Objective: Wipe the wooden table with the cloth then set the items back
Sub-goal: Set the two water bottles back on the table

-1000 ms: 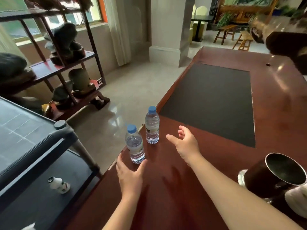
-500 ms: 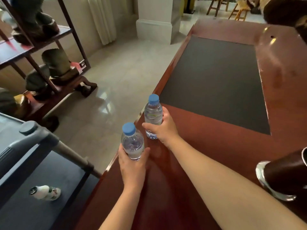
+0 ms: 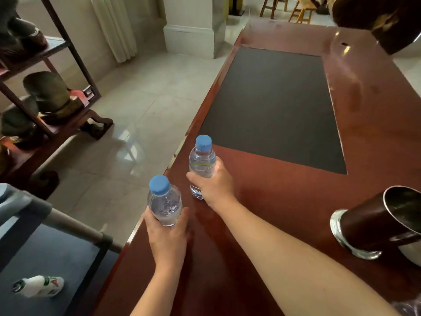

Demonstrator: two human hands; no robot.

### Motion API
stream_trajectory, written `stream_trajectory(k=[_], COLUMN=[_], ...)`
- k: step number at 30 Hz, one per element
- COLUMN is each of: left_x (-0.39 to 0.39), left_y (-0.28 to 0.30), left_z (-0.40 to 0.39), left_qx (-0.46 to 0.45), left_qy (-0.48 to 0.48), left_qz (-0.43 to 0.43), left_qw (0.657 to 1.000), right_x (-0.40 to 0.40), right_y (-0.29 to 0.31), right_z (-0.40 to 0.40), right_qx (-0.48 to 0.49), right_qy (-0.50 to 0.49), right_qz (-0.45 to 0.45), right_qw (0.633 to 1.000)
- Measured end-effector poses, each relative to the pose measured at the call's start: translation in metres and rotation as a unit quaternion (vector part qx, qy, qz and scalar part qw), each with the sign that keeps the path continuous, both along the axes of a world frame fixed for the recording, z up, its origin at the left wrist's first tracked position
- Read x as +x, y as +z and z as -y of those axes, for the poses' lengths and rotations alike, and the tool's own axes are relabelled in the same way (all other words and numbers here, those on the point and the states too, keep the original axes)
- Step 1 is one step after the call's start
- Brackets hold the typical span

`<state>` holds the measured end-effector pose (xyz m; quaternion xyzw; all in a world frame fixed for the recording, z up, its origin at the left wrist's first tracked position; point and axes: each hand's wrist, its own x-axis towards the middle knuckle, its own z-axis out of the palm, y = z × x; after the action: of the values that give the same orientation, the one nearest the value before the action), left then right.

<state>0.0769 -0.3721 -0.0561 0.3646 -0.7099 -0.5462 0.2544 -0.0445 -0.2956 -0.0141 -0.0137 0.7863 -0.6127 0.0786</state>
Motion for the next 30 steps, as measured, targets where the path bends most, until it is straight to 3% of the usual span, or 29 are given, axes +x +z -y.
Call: stream_trajectory(k=[20,30], left_x=[-0.036,-0.049], left_y=[0.031,0.02], left_z=[-0.129,-0.159], left_qx=[0.028,0.031], left_qy=[-0.161,-0.193], left_qz=[-0.043,-0.025], left_qw=[0.986,0.98], right_x=[0.04,0.05], right_y=[0.014,0.005], right_z=[-0.195,-0.228], right_qx=[0.003,0.012], right_qy=[-0.206,-0.226], right_qz=[0.008,0.004], right_qw=[0.978,0.974])
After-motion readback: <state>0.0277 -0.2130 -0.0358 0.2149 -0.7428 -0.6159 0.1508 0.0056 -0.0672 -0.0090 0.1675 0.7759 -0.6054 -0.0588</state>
